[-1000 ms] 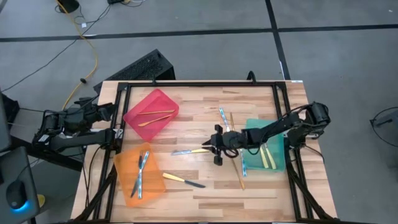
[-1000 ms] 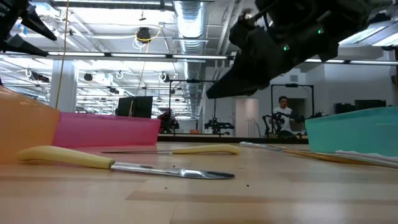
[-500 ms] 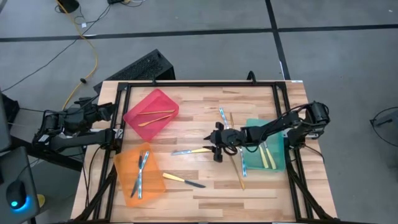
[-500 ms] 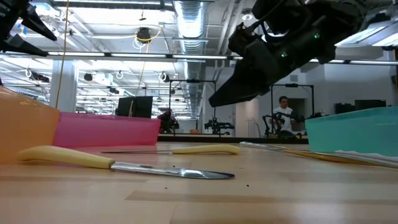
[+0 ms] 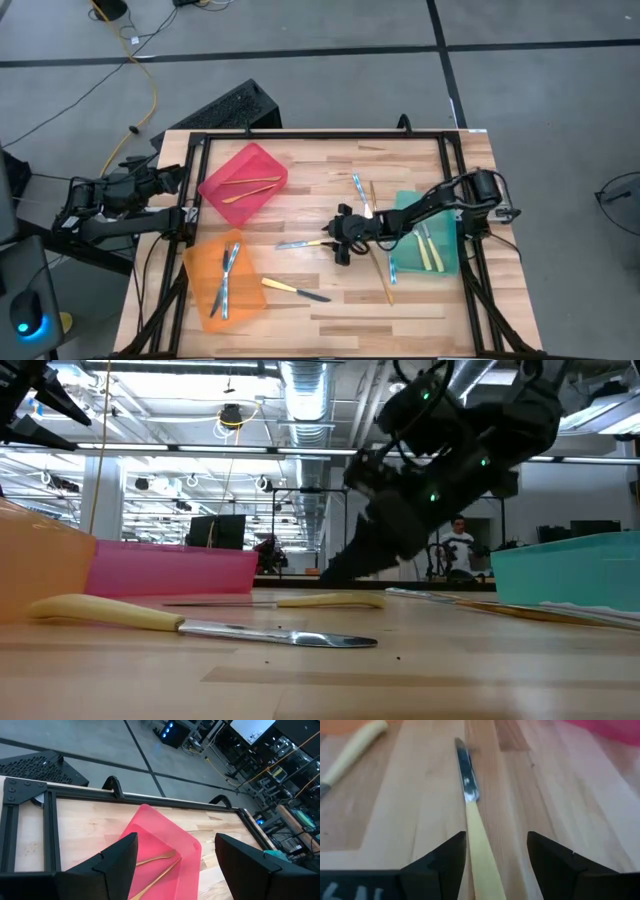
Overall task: Sort silverware by color (type)
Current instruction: Put the top yellow knife into the green bin
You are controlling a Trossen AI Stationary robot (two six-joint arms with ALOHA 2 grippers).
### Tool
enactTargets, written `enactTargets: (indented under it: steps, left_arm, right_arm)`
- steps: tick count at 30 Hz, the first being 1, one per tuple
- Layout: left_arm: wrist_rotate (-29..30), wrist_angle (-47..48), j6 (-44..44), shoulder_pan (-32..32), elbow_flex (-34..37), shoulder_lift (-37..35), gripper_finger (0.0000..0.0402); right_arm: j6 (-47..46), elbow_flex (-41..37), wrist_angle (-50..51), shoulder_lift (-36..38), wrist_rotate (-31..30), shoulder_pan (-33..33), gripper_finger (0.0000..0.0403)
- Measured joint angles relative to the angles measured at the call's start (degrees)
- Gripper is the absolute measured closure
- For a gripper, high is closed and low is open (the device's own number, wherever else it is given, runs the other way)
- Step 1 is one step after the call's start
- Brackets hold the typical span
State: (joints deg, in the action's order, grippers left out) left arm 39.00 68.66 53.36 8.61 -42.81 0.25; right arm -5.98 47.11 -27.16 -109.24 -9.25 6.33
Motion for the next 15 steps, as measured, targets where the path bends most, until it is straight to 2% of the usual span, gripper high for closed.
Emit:
enactTargets:
  steps: [9,15]
  left_arm:
    - [0.04,0.0,0.02,0.0,0.0,0.02,0.0155]
    - [0.36,0.01,0.02,0.01,0.0,0.02,0.0155]
  right_arm:
    - [-1.49,0.38,-0.9,-5.49,-0.76,0.0,0.0176]
    - [-3.1,0.54,1.51,-6.0,-2.78,0.04,0.0224]
